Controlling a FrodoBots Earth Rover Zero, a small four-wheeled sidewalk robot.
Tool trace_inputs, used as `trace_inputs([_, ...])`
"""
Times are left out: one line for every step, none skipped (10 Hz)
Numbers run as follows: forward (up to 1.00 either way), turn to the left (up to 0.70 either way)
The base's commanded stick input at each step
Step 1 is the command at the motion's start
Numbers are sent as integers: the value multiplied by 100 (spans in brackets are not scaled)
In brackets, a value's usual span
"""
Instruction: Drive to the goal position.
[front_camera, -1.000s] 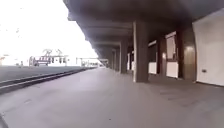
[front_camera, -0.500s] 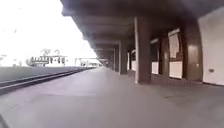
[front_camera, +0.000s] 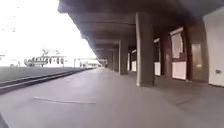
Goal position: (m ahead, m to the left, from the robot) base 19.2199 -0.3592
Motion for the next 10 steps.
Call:
trace_inputs([70, 35])
trace_inputs([70, 35])
trace_inputs([70, 35])
trace_inputs([70, 0])
trace_inputs([70, 0])
trace_inputs([70, 0])
trace_inputs([70, 0])
trace_inputs([70, 0])
trace_inputs([70, 0])
trace_inputs([70, 0])
